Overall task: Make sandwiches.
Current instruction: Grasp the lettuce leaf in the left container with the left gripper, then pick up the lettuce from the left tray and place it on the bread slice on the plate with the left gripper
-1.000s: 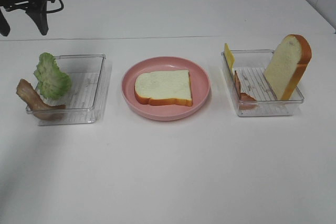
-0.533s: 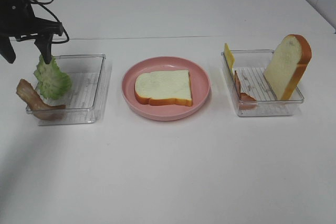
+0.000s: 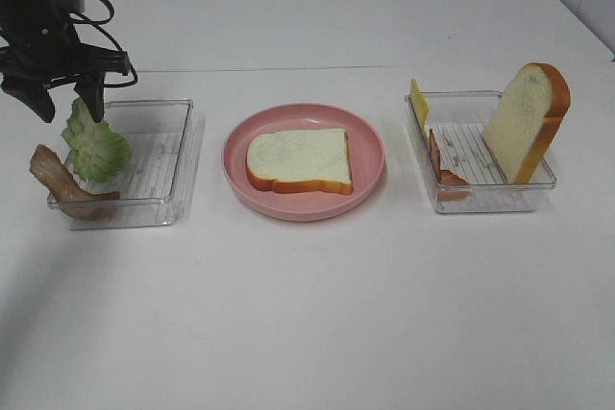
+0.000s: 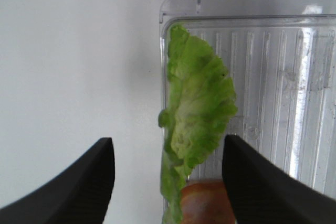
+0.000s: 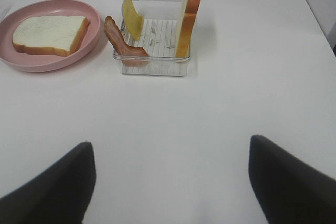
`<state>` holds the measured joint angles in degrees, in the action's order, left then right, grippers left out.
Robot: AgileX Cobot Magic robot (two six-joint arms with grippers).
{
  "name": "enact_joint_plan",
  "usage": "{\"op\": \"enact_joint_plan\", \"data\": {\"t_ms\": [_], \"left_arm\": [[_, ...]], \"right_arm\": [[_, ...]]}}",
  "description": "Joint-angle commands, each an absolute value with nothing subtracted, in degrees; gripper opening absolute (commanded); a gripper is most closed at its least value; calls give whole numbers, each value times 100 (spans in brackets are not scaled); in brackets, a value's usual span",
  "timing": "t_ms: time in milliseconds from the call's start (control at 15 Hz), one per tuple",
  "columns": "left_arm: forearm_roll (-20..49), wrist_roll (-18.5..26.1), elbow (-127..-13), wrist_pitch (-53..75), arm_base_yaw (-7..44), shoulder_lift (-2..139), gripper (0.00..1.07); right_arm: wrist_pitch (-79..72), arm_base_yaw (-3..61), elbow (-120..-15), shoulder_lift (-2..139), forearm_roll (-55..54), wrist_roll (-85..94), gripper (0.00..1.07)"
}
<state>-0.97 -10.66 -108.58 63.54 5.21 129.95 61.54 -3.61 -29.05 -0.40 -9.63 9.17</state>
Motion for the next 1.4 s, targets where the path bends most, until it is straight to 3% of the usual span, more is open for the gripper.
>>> {"op": "enact_joint_plan", "data": {"t_ms": [67, 200, 467, 733, 1133, 1267, 1400], "left_arm": [[-57, -1112, -10823, 6325, 510, 13081, 57], [-40, -1112, -10823, 6320, 510, 13109, 56], [-40, -1112, -10823, 6280, 510, 13109, 32], [-46, -1134, -10823, 6251, 510, 13109, 0], [201, -1083, -10926, 6280, 516, 12788, 0], [630, -905, -11081, 6228, 516, 12490, 0], [1604, -607, -11161, 5970, 527, 12233, 0]], "right_arm": [[6113, -395, -2899, -109, -957, 951, 76], [6113, -395, -2899, -109, -957, 951, 76], [6113, -395, -2899, -109, -957, 951, 76], [6113, -395, -2899, -109, -957, 951, 76], [6113, -395, -2899, -109, -957, 951, 76], [6113, -395, -2899, -109, -957, 951, 76], [6113, -395, -2899, -109, -957, 951, 76]]}}
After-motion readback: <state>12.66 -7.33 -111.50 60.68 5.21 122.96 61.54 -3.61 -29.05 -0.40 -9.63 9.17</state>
